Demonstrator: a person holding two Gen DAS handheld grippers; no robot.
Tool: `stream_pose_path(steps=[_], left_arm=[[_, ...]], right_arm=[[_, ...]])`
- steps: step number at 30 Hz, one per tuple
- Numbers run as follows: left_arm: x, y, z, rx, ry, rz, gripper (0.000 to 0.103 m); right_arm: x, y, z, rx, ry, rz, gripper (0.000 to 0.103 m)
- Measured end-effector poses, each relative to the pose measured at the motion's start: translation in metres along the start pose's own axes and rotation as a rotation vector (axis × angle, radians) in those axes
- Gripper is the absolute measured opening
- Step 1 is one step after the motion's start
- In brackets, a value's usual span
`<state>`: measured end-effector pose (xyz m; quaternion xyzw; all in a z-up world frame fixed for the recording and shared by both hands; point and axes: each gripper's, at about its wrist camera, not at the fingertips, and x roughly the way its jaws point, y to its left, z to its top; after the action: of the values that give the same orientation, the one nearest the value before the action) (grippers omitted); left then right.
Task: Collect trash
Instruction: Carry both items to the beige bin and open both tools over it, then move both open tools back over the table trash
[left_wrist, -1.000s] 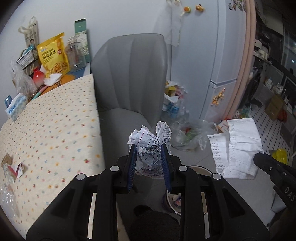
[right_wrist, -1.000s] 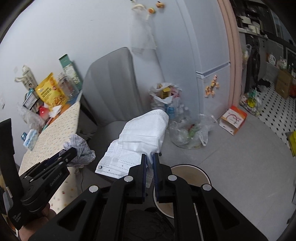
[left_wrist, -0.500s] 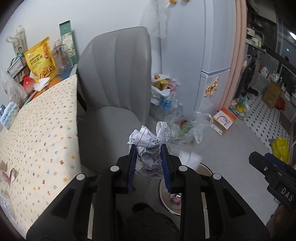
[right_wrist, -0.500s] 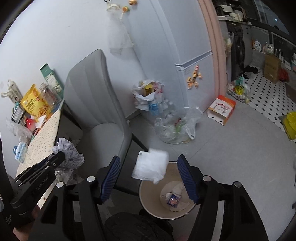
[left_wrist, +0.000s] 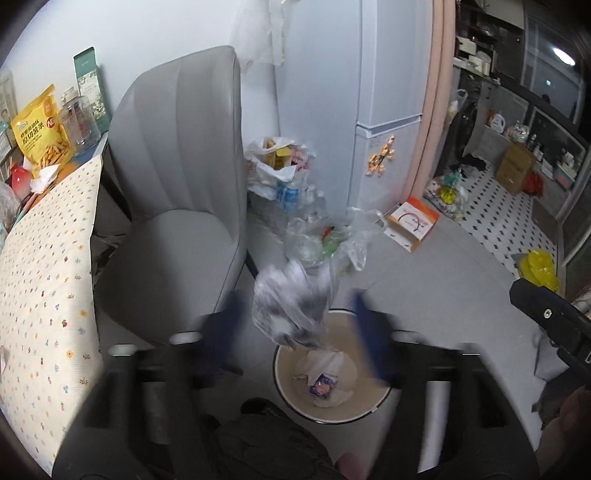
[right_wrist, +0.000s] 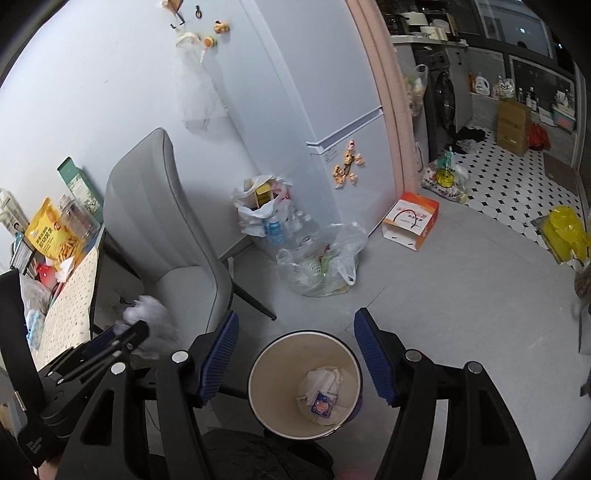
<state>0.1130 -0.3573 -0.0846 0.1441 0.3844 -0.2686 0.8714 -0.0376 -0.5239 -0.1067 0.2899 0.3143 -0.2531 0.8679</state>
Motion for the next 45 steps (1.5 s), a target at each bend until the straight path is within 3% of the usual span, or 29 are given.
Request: stream_pose_path(steps=[3, 15, 25, 30, 45], left_arm=[[-0.008, 0.002, 0.002, -0.012, -0.028, 0.006, 0.092], [-0.043, 0.066, 0.003, -0.148, -0.082, 0.079, 0.097], [-0.080, 0.133, -0.018, -0.268, -0.137, 0.155, 0.097], [-0.103, 0.168, -0.031, -0.323, -0.176, 0.187, 0.097], [-0.158, 0.271, -0.089, -0.487, -0.230, 0.297, 0.097]], right_arm=[[-0.002, 0.002, 0.000, -0.003, -0.009, 0.002, 0.069], [-0.014, 0.056, -0.006, -0.092, -0.037, 0.054, 0.095], [-0.021, 0.118, -0.020, -0.179, -0.016, 0.120, 0.095], [-0.039, 0.161, -0.032, -0.245, -0.048, 0.149, 0.095], [-0.065, 0.272, -0.079, -0.427, -0.034, 0.257, 0.095]])
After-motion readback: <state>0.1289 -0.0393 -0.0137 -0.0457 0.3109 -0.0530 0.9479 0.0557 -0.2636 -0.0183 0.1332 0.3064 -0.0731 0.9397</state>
